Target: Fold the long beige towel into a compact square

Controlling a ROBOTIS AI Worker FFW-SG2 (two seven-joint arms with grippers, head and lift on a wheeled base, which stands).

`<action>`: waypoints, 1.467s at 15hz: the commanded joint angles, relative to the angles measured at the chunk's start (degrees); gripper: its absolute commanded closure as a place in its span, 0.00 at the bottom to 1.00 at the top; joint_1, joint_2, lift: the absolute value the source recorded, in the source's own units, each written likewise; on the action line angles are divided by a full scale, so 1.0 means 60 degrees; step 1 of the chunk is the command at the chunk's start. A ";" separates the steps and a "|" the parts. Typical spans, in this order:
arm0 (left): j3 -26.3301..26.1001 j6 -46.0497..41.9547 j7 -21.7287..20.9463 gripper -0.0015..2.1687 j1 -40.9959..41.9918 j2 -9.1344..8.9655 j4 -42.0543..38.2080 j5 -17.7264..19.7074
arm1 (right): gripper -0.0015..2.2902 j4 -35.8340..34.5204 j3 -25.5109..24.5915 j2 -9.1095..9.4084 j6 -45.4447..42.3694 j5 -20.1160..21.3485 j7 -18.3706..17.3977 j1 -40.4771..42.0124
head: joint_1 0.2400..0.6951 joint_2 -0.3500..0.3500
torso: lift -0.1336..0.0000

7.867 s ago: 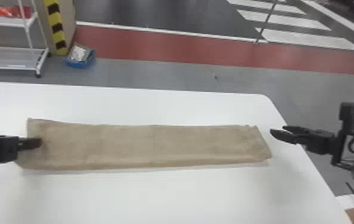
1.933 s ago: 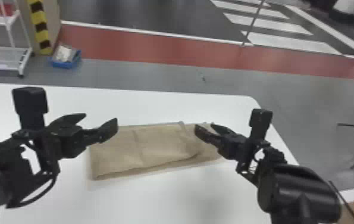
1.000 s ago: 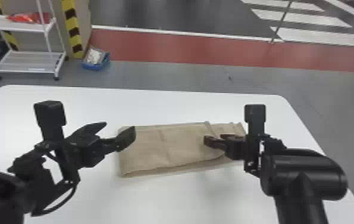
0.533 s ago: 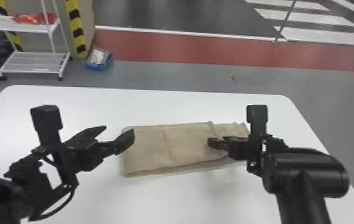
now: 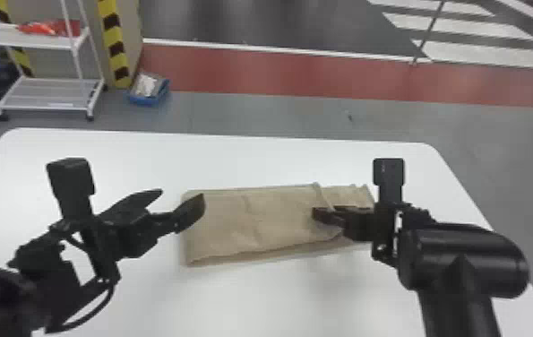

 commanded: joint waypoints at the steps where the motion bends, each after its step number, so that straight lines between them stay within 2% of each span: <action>1: -0.0019 0.0023 0.0010 0.01 0.0000 0.0001 -0.0077 0.0006 | 0.12 -0.0052 0.0022 0.0155 0.0034 -0.0055 -0.0021 -0.0032 | 1.00 0.26 | 0.07; 22: 0.0040 0.0170 0.0010 0.02 0.0015 0.0015 -0.0136 0.0094 | 0.25 0.0651 0.0007 0.0155 0.0063 0.0164 0.0096 -0.0750 | 1.00 0.27 | 0.07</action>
